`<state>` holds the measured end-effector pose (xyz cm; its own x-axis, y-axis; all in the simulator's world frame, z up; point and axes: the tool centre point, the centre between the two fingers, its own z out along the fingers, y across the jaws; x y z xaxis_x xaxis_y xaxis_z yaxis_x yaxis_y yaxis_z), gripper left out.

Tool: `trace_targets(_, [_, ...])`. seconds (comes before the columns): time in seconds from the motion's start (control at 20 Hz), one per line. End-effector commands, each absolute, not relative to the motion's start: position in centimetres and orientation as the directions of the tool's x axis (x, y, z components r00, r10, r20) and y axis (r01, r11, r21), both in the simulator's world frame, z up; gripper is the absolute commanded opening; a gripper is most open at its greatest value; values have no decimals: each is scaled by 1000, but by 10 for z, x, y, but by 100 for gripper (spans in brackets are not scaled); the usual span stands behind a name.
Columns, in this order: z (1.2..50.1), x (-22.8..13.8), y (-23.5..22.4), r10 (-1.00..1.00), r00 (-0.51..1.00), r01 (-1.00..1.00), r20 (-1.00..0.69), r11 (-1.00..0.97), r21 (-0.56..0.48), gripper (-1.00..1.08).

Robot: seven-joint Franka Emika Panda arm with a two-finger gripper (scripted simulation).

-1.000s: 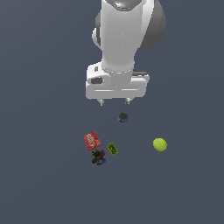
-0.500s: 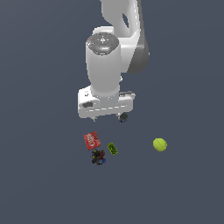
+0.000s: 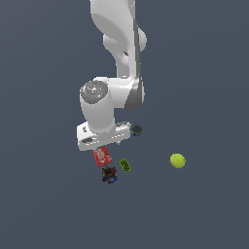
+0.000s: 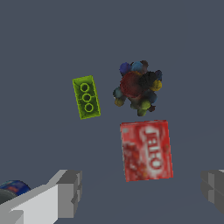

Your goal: Pick up a designated object from a clutter of objects.

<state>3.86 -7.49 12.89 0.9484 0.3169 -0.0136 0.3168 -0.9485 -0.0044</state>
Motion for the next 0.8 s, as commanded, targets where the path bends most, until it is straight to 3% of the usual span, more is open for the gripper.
trace_targets(0.0, [110, 39, -86, 345, 939, 345, -8, -939, -4, 100])
trace_targets(0.75, [66, 35, -110, 401, 916, 401, -1, -916, -1, 100])
